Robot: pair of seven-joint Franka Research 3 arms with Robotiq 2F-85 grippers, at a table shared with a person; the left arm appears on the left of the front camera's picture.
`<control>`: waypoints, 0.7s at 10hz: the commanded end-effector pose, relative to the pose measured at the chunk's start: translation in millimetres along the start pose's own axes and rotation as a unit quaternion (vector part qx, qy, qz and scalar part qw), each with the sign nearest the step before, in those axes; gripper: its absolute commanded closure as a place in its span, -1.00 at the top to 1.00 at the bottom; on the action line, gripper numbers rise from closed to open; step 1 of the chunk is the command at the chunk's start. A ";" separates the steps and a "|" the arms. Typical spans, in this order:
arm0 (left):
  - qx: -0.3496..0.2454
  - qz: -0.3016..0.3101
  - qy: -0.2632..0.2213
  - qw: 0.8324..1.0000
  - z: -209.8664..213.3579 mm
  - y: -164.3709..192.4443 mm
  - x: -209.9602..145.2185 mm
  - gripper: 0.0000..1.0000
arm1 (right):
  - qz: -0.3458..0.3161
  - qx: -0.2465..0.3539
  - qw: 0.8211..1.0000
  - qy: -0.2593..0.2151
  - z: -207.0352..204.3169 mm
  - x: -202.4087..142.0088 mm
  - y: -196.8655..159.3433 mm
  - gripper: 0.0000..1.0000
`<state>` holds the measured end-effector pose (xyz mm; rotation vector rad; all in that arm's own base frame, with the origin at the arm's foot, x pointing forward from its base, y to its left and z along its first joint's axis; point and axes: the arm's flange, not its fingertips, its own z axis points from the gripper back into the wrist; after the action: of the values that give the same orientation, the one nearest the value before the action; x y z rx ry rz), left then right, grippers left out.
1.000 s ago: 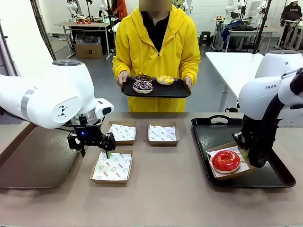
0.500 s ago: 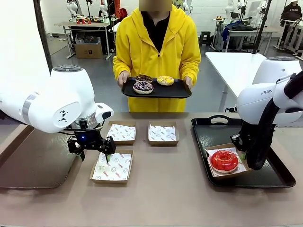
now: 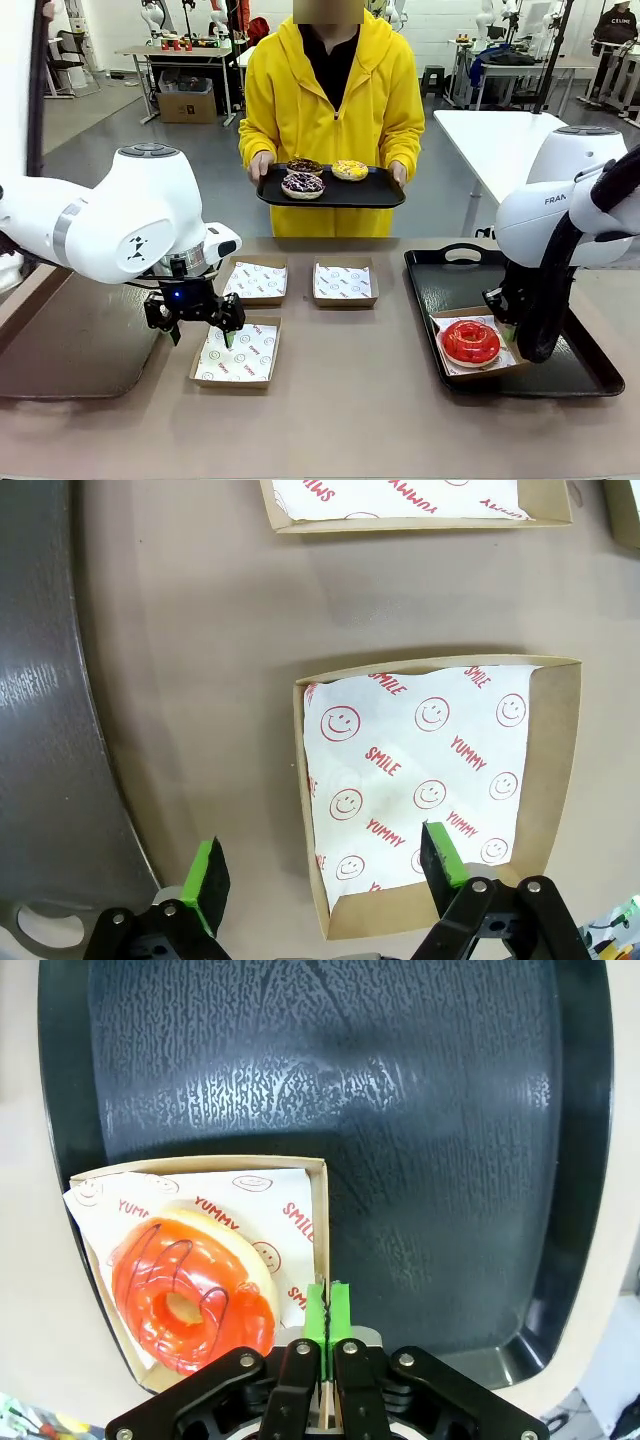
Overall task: Individually package the donuts and arrange them on the tray.
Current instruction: Place the picked Paper togo box on the Handle tray while simultaneously picking up another Paper togo box from the table with the other hand.
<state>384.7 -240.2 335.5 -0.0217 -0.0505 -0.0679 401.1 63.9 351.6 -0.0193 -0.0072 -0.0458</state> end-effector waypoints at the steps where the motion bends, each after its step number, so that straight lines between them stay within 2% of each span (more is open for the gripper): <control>1: 0.004 0.001 -0.003 1.000 -1.4 -4.5 4.7 1.00 | 0.006 0.020 1.000 0.008 -0.2 0.9 1.9 0.22; 2: -0.005 -0.001 -0.008 1.000 -2.7 -4.6 5.8 1.00 | 0.004 0.022 1.000 0.011 0.3 0.1 2.1 0.36; 3: -0.014 -0.008 -0.026 1.000 -3.5 -3.1 6.8 1.00 | 0.003 0.023 1.000 0.008 1.8 -0.7 1.9 1.00; 4: -0.008 -0.005 -0.015 1.000 -3.5 -3.9 7.6 -0.20 | 0.003 0.025 1.000 0.008 3.1 -1.5 1.5 1.00; 5: -0.007 -0.004 -0.015 1.000 -4.2 -2.5 8.2 -0.20 | 0.003 0.025 1.000 0.006 4.1 -2.3 1.1 1.00; 6: -0.003 -0.006 -0.013 1.000 -5.9 -2.3 9.2 -1.00 | 0.003 0.027 1.000 0.004 5.2 -2.9 0.6 0.91; 7: 0.001 -0.008 -0.012 1.000 -9.4 -2.3 10.0 -0.24 | 0.004 0.028 1.000 0.003 5.6 -3.2 0.4 1.00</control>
<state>389.7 -241.3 330.9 -0.0353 -0.0624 -0.0677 400.6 65.2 355.3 0.0010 -0.0112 -0.0507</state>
